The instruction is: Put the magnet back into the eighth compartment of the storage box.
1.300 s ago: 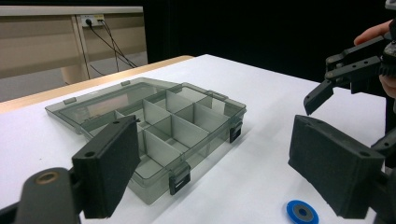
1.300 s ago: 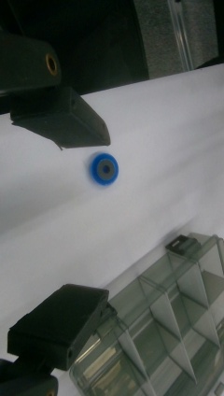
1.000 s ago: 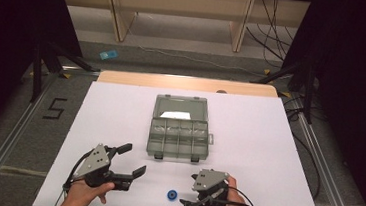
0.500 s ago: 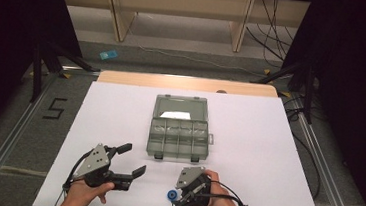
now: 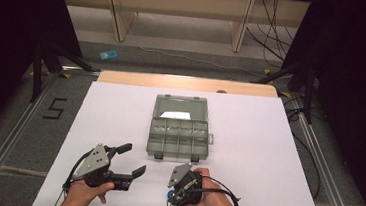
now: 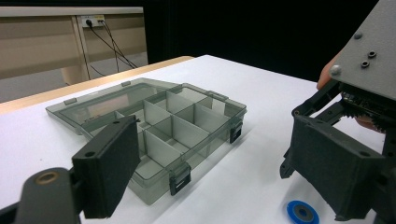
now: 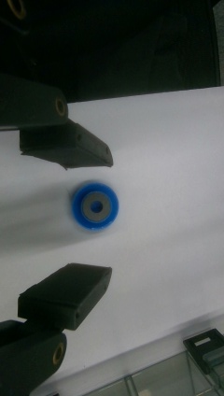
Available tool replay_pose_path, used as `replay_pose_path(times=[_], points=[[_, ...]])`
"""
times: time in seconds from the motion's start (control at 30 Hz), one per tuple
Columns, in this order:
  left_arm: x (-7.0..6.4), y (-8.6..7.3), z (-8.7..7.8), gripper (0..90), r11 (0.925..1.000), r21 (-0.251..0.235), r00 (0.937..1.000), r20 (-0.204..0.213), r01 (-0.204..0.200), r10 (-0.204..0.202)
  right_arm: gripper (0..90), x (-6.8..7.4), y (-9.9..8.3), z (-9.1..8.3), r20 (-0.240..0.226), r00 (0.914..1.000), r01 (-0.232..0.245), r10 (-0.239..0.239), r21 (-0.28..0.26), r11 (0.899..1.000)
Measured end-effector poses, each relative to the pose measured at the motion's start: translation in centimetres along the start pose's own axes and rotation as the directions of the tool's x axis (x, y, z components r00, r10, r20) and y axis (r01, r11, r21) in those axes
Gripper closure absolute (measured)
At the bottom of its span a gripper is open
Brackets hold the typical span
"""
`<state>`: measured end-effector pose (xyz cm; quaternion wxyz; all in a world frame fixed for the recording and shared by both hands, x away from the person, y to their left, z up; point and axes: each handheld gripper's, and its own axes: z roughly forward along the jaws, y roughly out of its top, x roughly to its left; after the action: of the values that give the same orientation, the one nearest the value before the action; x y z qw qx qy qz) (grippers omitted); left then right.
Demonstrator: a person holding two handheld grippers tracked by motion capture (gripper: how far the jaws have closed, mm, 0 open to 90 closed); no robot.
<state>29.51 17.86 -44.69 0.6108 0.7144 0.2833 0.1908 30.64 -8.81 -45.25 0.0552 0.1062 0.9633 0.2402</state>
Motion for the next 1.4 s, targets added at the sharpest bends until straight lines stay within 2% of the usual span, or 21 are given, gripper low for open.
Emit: replay_pose_path(times=[0.13, 0.5, 0.53, 0.57, 0.6, 0.8, 0.87, 1.0, 1.1, 1.23, 1.27, 1.4], points=[[0.0, 0.0, 0.0, 16.1, 1.0000, 0.000, 1.0000, -0.001, 0.000, 0.000, 44.1, -0.1, 0.2, 0.3, -0.023, 0.9997, 0.002, -0.002, 0.018, 1.000], [0.0, 0.0, 0.0, 16.1, 1.0000, -0.001, 1.0000, 0.000, 0.002, -0.002, 47.9, 0.0, 0.8, 1.1, -0.048, 0.9988, 0.015, -0.011, 0.074, 0.997], [0.0, 0.0, 0.0, 16.1, 1.0000, 0.000, 1.0000, -0.001, 0.001, -0.001, 48.9, -0.1, 0.9, 1.3, -0.050, 0.9984, 0.030, -0.026, 0.079, 0.996], [0.0, 0.0, 0.0, 16.1, 1.0000, -0.001, 1.0000, -0.001, -0.001, 0.001, 49.2, 0.0, 0.9, 1.4, -0.052, 0.9986, 0.015, -0.011, 0.085, 0.996], [0.0, 0.0, 0.0, 16.1, 1.0000, -0.001, 1.0000, -0.001, 0.000, 0.000, 49.6, -0.1, 0.9, 1.4, -0.052, 0.9982, 0.033, -0.028, 0.085, 0.996], [0.0, 0.0, 0.0, 16.1, 1.0000, -0.001, 1.0000, 0.001, 0.002, -0.002, 52.3, -0.3, 1.0, 1.7, -0.067, 0.9977, 0.018, -0.011, 0.096, 0.995], [0.0, 0.0, 0.0, 16.1, 1.0000, 0.000, 1.0000, 0.001, 0.000, 0.000, 53.8, -0.5, 1.1, 1.8, -0.077, 0.9968, 0.030, -0.022, 0.102, 0.994], [0.0, 0.0, 0.0, 16.1, 1.0000, 0.002, 1.0000, 0.001, 0.000, 0.000, 55.0, -0.6, 1.2, 2.0, -0.077, 0.9969, 0.024, -0.015, 0.113, 0.993], [0.0, 0.0, 0.0, 16.1, 1.0000, 0.002, 1.0000, 0.001, 0.000, 0.000, 56.6, -0.8, 1.4, 2.2, -0.096, 0.9953, 0.028, -0.016, 0.123, 0.992], [0.0, 0.0, 0.0, 16.1, 1.0000, 0.003, 1.0000, 0.001, -0.001, 0.001, 58.6, -0.9, 1.5, 2.2, -0.094, 0.9953, 0.033, -0.021, 0.132, 0.991], [0.0, 0.0, 0.0, 16.1, 1.0000, 0.003, 1.0000, 0.001, -0.001, 0.001, 59.4, -0.9, 1.5, 2.2, -0.088, 0.9960, 0.022, -0.010, 0.134, 0.991], [0.0, 0.0, 0.0, 16.1, 1.0000, 0.004, 1.0000, 0.001, -0.001, 0.001, 60.2, -1.0, 1.7, 2.3, -0.100, 0.9947, 0.039, -0.024, 0.145, 0.989]])
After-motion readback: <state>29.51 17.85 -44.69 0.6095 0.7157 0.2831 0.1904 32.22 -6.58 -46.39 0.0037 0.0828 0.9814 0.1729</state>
